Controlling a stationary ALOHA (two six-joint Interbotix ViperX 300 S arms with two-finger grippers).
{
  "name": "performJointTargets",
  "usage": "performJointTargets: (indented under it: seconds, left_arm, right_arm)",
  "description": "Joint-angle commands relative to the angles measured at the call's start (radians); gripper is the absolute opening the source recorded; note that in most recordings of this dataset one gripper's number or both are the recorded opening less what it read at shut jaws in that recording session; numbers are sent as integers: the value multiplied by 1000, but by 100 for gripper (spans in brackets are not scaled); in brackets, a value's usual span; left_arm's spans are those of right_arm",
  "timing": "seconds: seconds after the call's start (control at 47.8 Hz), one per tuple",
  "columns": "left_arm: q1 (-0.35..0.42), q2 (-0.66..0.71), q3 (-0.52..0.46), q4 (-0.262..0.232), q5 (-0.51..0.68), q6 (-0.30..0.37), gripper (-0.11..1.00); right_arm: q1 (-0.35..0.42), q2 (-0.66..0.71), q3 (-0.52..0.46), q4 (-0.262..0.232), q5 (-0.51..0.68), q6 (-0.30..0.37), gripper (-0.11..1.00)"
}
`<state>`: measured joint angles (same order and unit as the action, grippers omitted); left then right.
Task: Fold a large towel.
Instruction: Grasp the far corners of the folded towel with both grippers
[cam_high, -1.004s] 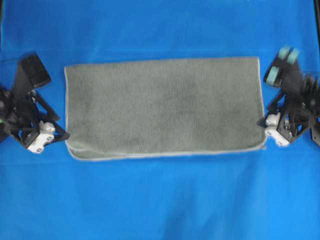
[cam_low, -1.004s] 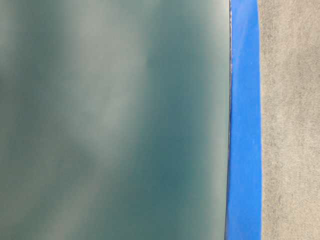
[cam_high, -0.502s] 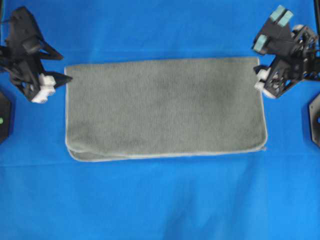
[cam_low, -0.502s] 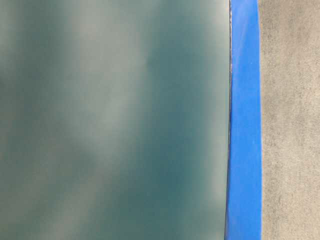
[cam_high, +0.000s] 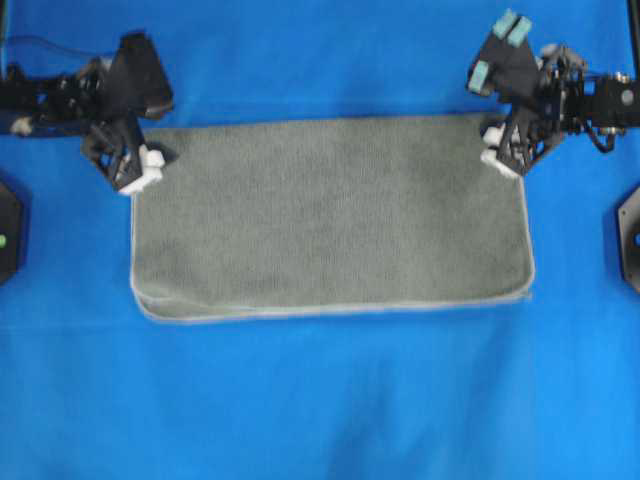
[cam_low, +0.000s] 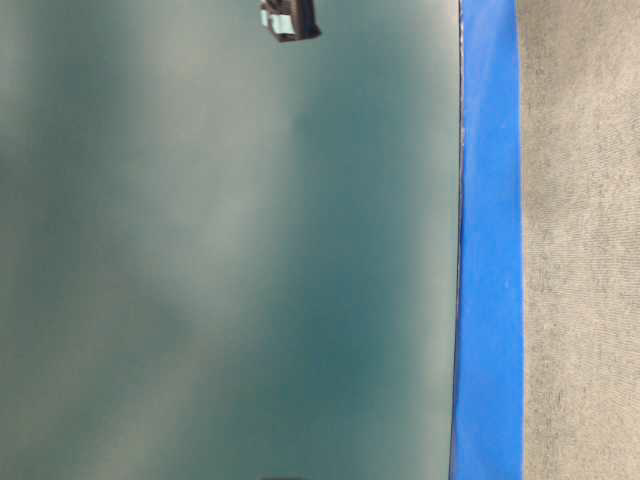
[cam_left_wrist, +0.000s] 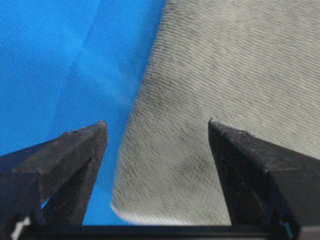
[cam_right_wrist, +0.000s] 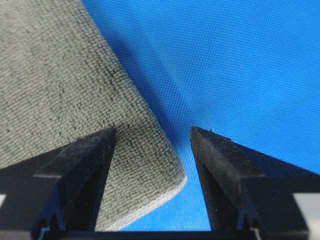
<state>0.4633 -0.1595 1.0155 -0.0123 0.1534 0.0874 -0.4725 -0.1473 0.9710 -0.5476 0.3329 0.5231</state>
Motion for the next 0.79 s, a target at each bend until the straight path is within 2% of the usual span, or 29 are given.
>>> performJointTargets:
  seconds: [0.0, 0.167, 0.251, 0.314, 0.397, 0.481, 0.607, 0.774]
  left_arm:
    - [23, 25, -29, -2, -17, 3, 75]
    - [34, 51, -34, -2, -12, 3, 71]
    - [34, 63, -32, -2, -5, 3, 59]
    - [32, 72, -35, -2, 0, 2, 43]
    - [34, 75, -38, -5, 6, 0, 19]
    - [32, 77, -46, -5, 15, -6, 3]
    - [26, 48, -77, -6, 110, -8, 3]
    - [5, -81, -158, -11, 333, -20, 3]
  right_arm:
    - [-12, 14, 0, -3, -23, -8, 63]
    - [-21, 28, 20, -6, -31, -21, 63]
    - [-21, 29, 29, -6, -48, -29, 59]
    - [-23, 29, 40, -8, -63, -38, 48]
    - [-23, 28, 48, -6, -67, -46, 23]
    - [-23, 23, 51, -3, -64, -48, 3]
    - [-23, -14, 46, 9, -41, -48, 2]
    - [11, -186, 17, 38, 67, -46, 2]
